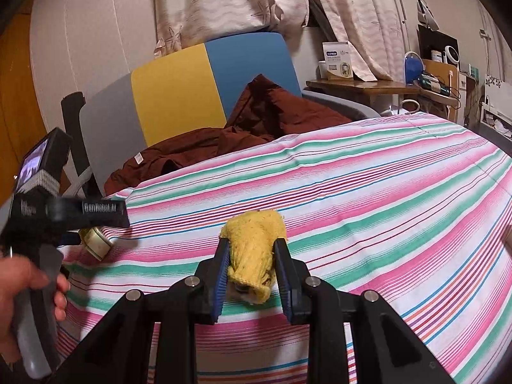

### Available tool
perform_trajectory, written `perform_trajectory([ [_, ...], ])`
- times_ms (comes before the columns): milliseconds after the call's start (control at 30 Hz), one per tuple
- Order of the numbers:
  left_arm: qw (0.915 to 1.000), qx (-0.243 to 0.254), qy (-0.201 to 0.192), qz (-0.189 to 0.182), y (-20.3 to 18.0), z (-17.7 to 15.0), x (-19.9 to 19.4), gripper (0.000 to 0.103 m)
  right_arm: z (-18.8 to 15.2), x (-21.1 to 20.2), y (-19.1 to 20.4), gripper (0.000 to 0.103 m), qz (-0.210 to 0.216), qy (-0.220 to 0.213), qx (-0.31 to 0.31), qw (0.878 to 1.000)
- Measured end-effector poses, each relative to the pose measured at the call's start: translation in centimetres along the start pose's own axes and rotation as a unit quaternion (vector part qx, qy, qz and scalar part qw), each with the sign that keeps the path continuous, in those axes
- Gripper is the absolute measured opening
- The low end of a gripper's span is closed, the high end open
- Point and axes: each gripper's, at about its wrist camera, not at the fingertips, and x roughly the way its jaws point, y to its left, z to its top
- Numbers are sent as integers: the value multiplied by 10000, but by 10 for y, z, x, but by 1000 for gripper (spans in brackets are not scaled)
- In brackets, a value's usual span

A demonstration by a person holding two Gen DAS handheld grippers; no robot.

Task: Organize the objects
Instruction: 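Grasp the green tea box with the left gripper while the right holds the knit item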

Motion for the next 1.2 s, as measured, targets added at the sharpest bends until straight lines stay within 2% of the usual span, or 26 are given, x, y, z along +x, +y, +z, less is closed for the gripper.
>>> perform_trajectory([
  [67, 9996, 238, -119, 127, -2, -7, -2, 80, 0, 0, -1, 27, 4, 0, 20, 10000],
  [200, 9957, 752, -507, 214, -5, -23, -8, 74, 0, 1, -2, 27, 0, -3, 33, 10000],
  [267, 9938, 901, -629, 172, -5, -26, -13, 55, 0, 1, -2, 27, 3, -9, 41, 10000],
  [300, 9935, 943, -638, 31, -5, -29, -15, 52, 0, 1, -3, 27, 6, -7, 46, 10000],
  [600, 9849, 1231, -807, -912, -24, -69, -35, 52, 0, 0, -5, 27, 1, -20, 104, 9999],
  [633, 9838, 1235, -807, -1021, -25, -70, -37, 54, 0, -1, -6, 27, 2, -25, 130, 9999],
  [700, 9839, 1057, -795, -1202, -20, -70, -41, 68, 0, 0, -8, 27, 17, -13, 172, 9999],
  [733, 9850, 936, -826, -1188, -17, -68, -42, 83, 0, 0, -8, 27, 12, -12, 179, 9998],
  [767, 9868, 756, -826, -1169, -11, -66, -41, 94, 0, 0, -8, 27, 10, -16, 182, 9998],
  [833, 9894, 324, -758, -1196, 1, -63, -41, 96, 0, 0, -8, 27, 3, -20, 174, 9998],
  [900, 9898, 45, -512, -1325, 5, -57, -34, 96, 0, 0, -7, 27, -6, -19, 163, 9999],
  [1067, 9912, 153, -540, -1198, -8, -49, -35, 94, 0, 1, -8, 27, -5, -20, 167, 9999],
  [1200, 9900, 118, -560, -1291, -19, -38, -37, 94, 0, 0, -7, 27, -34, -24, 136, 9999],
])
